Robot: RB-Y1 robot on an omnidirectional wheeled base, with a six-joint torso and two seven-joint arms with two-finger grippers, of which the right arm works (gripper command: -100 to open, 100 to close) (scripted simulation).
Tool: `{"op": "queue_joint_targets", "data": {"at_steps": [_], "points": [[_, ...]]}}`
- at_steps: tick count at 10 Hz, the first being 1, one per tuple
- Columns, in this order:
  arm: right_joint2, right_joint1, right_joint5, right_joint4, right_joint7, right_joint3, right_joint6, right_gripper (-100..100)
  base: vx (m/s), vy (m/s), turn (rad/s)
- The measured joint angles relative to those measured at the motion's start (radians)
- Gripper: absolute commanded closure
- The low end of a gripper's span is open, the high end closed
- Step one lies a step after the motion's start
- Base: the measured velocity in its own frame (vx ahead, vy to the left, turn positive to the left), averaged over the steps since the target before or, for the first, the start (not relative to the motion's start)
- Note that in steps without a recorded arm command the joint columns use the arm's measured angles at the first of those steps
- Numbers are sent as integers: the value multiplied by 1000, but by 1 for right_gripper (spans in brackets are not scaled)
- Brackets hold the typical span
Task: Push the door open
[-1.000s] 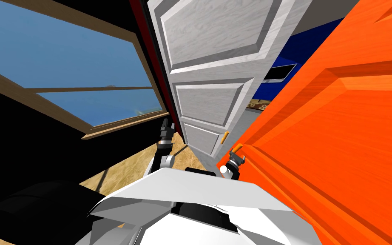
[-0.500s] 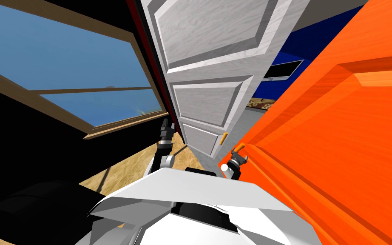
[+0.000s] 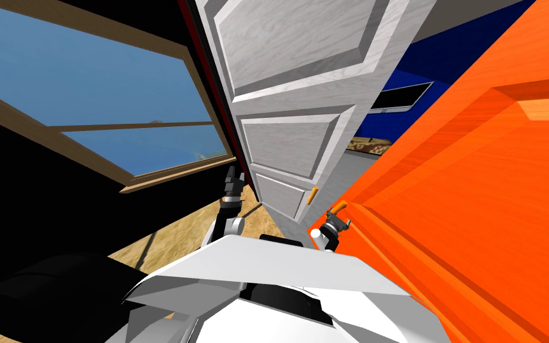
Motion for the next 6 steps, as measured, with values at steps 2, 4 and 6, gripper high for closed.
{"op": "queue_joint_targets", "data": {"at_steps": [2,4,6], "points": [[3,22,-4,-43,17,-13,12,100,9,-41,39],[-4,-17,-1,33,-8,-29,-21,100,29,-40,49],[-3,10,-5,-15,7,-41,-10,100,14,-14,-4]]}}
